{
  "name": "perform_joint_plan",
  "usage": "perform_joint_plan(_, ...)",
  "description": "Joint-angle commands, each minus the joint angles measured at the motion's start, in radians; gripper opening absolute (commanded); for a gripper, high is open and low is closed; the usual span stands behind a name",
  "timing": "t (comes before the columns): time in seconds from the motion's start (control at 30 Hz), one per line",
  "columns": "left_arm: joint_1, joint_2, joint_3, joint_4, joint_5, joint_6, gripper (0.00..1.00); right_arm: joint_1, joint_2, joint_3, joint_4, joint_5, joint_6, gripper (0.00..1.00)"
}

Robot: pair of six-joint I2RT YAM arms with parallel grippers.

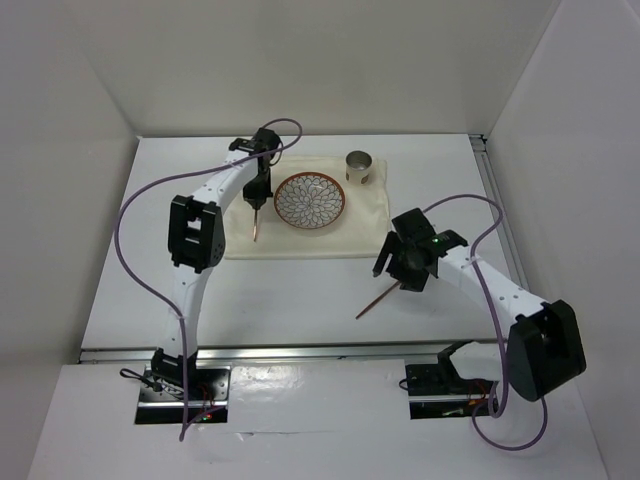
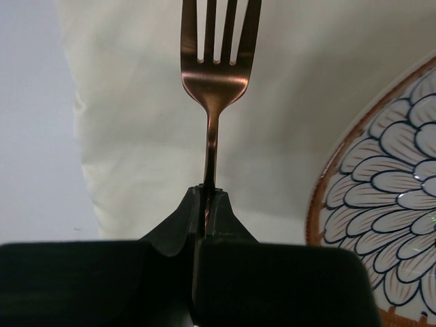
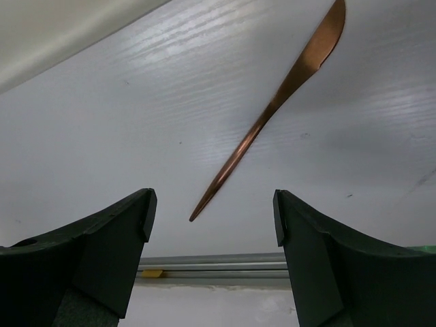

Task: Set the dinner table for one person

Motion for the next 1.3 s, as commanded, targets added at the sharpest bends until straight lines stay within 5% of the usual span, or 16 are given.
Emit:
perform_joint_plan(0.0, -0.005, 0.038, 0.066, 0.019, 0.021, 0.008, 0.00, 0.040, 0.041, -0.021, 0.007, 0.043, 0.087, 0.80)
perform_joint_plan(0.33, -0.005, 0.085, 0.109, 0.039, 0.065, 0.017, 0.03, 0.079, 0.181, -0.030, 0.067, 0.098, 0.207, 0.65)
perform_joint_plan(0.47, -0.005, 0.053, 0.073, 0.051, 0.091, 0.017, 0.49, 0.079, 0.237, -0.030, 0.067, 0.107, 0.231, 0.64)
perform_joint_plan(0.57, -0.005, 0.020, 0.057, 0.065, 0.105, 0.017, 0.58, 0.079, 0.248, -0.042, 0.076, 0.107, 0.231, 0.64)
perform_joint_plan(0.9, -0.005, -0.194, 0.013, 0.039, 0.147, 0.007, 0.60, 0.108, 0.317, -0.076, 0.110, 0.107, 0.261, 0.51)
perform_joint_plan(1.13, -0.005, -0.389, -0.055, 0.039, 0.165, -0.002, 0.60, 0.155, 0.371, -0.028, 0.026, 0.225, 0.331, 0.03)
perform_joint_plan(1.27, -0.005, -0.429, -0.043, 0.028, 0.208, 0.009, 0.59, 0.175, 0.331, 0.014, -0.089, 0.308, 0.357, 0.00)
